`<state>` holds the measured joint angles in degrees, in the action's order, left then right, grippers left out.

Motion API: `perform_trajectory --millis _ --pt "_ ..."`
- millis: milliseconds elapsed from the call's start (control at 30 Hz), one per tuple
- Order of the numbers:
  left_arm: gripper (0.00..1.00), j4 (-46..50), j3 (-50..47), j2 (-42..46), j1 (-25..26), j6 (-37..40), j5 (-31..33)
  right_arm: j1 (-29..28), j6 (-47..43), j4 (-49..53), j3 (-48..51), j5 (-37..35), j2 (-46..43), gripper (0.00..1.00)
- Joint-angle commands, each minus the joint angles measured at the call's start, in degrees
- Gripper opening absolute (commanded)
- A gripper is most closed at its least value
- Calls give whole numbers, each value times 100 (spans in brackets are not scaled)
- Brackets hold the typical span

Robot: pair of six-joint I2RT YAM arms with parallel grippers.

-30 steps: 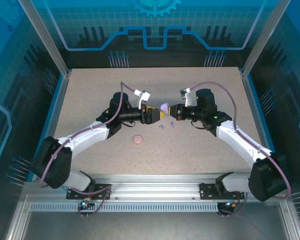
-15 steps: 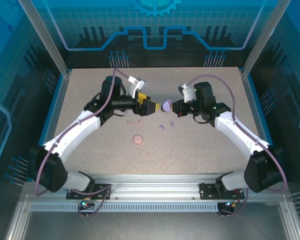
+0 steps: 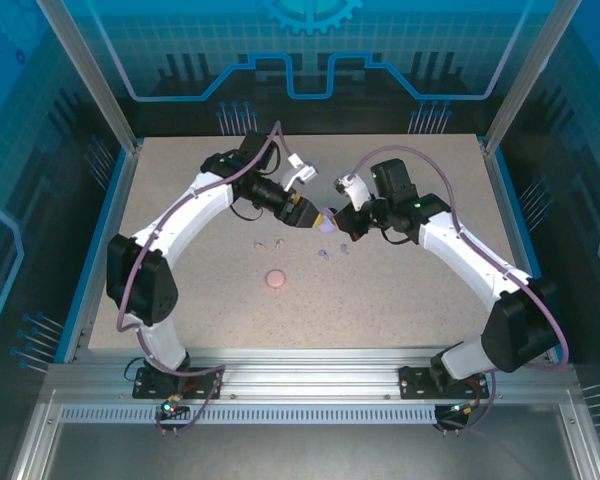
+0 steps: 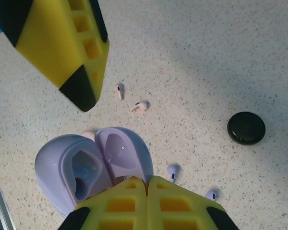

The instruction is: Insert the wireless bluetooth earbuds into the charging case

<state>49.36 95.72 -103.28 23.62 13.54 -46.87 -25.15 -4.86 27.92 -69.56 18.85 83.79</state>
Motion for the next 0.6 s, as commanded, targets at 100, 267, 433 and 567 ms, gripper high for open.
perform_trajectory --millis 100,267,433,567 --pt "62 778 310 -138 -31 454 -474 -122 -287 250 -220 175 129 0" --pt "61 816 372 -313 22 484 -472 -181 -261 214 -334 254 195 0" --pt "60 711 362 -403 33 453 -466 -231 -226 163 -409 302 225 0" --pt "56 601 376 -456 47 390 -473 -275 -194 117 -418 308 254 0"
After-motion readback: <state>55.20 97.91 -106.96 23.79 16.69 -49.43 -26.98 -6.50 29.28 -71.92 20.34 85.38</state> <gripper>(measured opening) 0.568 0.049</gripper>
